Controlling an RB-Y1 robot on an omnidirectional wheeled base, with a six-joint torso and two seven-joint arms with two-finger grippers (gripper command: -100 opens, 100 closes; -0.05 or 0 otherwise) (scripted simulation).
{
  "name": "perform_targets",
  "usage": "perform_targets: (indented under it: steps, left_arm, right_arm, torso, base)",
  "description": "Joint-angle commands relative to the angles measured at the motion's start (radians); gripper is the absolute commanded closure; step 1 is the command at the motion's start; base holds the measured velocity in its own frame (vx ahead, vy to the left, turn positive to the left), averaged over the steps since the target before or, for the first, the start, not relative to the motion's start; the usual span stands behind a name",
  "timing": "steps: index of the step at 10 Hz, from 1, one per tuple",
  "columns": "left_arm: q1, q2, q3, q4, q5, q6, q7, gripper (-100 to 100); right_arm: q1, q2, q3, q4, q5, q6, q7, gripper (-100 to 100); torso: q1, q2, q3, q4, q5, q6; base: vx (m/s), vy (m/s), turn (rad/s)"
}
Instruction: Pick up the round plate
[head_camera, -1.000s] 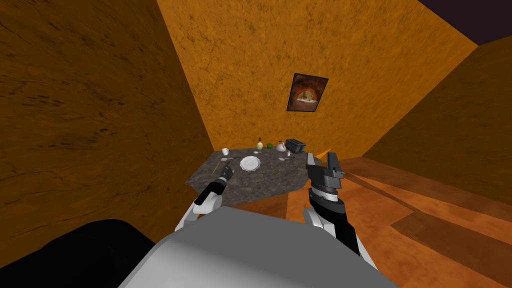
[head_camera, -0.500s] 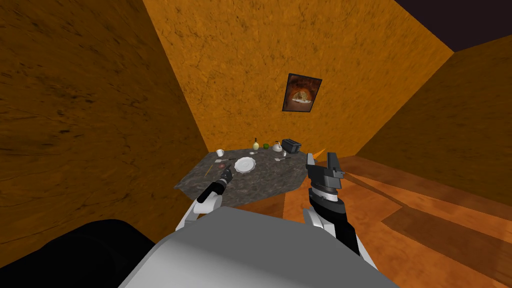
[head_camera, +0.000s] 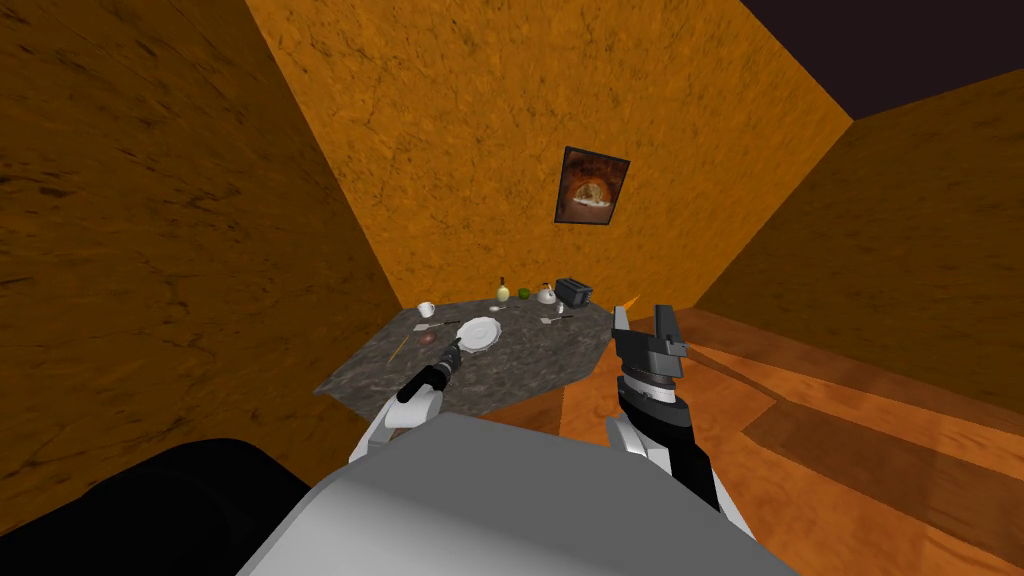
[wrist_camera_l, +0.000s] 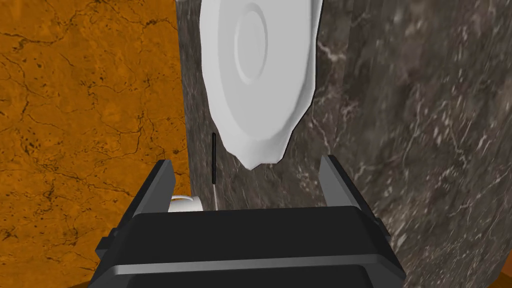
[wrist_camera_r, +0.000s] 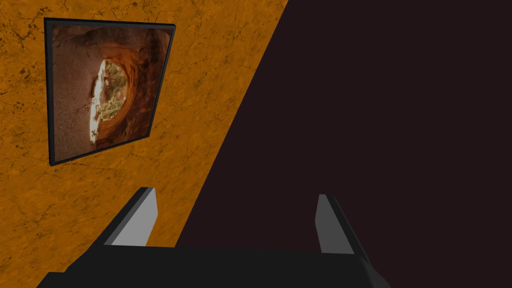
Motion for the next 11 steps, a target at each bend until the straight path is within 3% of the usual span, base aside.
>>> perform_targets:
  steps: [1,4,6,7,8,10,11]
  left_arm:
    - [0.005,0.002,0.005,0.008,-0.017,0.044,-0.009,-100]
    - [0.006,0.012,0.017,0.027,-0.043,0.119,-0.023,-100]
    - [0.007,0.016,0.018,0.027,-0.039,0.116,-0.022,-100]
    - [0.007,0.016,0.018,0.028,-0.039,0.119,-0.023,0]
    - [-0.007,0.013,0.018,0.058,-0.043,0.102,-0.024,-100]
    - [-0.021,0.011,0.019,0.088,-0.046,0.084,-0.025,-100]
    - [-0.018,0.011,0.019,0.077,-0.046,0.093,-0.024,-100]
  right_arm:
    - [0.0,0.0,0.0,0.0,0.0,0.0,0.0,0]
    - [0.0,0.0,0.0,0.0,0.0,0.0,0.0,0]
    - [0.0,0.0,0.0,0.0,0.0,0.0,0.0,0]
    - [0.0,0.0,0.0,0.0,0.0,0.0,0.0,0]
    - [0.0,0.0,0.0,0.0,0.0,0.0,0.0,0]
    - [0.0,0.0,0.0,0.0,0.0,0.0,0.0,0]
    - [0.0,0.0,0.0,0.0,0.0,0.0,0.0,0]
  torso:
    - [0.0,0.0,0.0,0.0,0.0,0.0]
    - [0.002,0.002,0.001,0.0,0.0,0.0]
    - [0.002,0.001,0.001,0.0,0.0,0.0]
    - [0.004,0.003,0.002,0.001,0.001,0.0]
    - [0.005,0.004,0.003,0.001,0.001,0.0]
    - [0.007,0.002,0.001,0.001,0.001,0.0]
    - [0.007,0.002,0.001,0.001,0.002,0.0]
  base:
    - [0.053,-0.092,-0.094]
    - [0.053,-0.064,-0.08]
    - [0.047,-0.045,-0.021]
    - [0.005,-0.005,0.001]
    - [0.031,0.01,-0.009]
    - [0.05,0.014,-0.01]
    - [0.019,0.006,0.003]
